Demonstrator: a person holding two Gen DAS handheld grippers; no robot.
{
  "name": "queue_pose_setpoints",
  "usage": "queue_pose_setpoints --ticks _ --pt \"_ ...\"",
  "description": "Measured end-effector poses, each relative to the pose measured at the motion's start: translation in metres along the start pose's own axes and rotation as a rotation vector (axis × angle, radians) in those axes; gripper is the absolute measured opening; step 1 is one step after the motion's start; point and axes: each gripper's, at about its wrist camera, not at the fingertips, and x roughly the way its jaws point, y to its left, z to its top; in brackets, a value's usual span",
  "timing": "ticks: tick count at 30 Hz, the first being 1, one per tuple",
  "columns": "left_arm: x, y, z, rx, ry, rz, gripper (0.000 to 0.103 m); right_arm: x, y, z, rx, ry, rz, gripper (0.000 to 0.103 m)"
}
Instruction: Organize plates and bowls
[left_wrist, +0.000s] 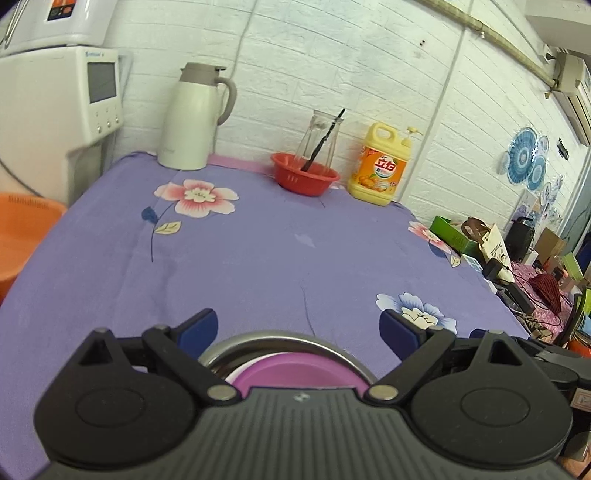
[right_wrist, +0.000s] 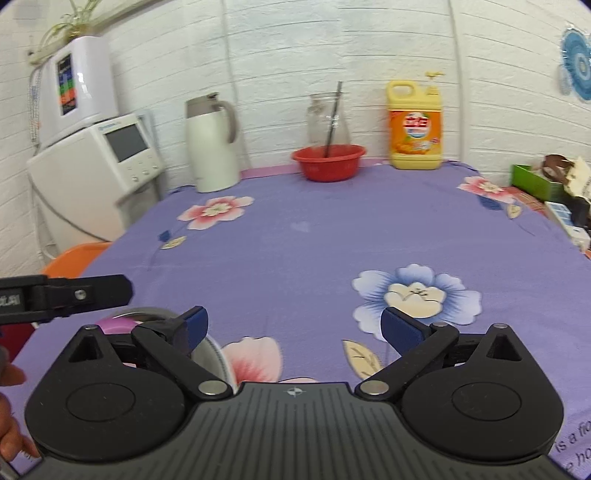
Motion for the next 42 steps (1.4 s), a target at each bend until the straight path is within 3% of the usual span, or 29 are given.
queue_pose_setpoints --ticks 9,17,21,27,32,39,42 --pt "0.001 -0.006 0.013 0.009 -0.028 -0.073 0.093 0.002 -0.013 -0.005 0.103 0.013 -0.147 0.103" --pt "-0.014 -0.040 0.000 0.075 -0.038 -0.109 0.093 -0.024 -0.034 -0.025 0.161 -0.004 -0.249 0.103" --pt "-0.026 -0.056 -0.015 0.019 -0.038 -0.058 0.093 -0.034 -0.043 -0.031 0.150 -0.006 -0.197 0.103" --pt "-0.054 -0.075 -0.051 -0.089 -0.075 0.119 0.093 -0.046 -0.049 -0.043 0.044 0.047 -0.057 0.103" --pt "-0.077 -0.089 -0.072 -0.051 -0.083 0.245 0.093 -0.063 -0.048 -0.051 0.004 0.040 0.038 0.103" --pt "-0.097 -0.094 -0.101 0.041 -0.112 0.290 0.093 -0.102 -0.044 -0.073 0.070 -0.029 0.045 0.103" --pt "-0.105 -0.095 -0.114 0.071 -0.105 0.269 0.093 -0.117 -0.039 -0.082 0.105 -0.057 0.044 0.103"
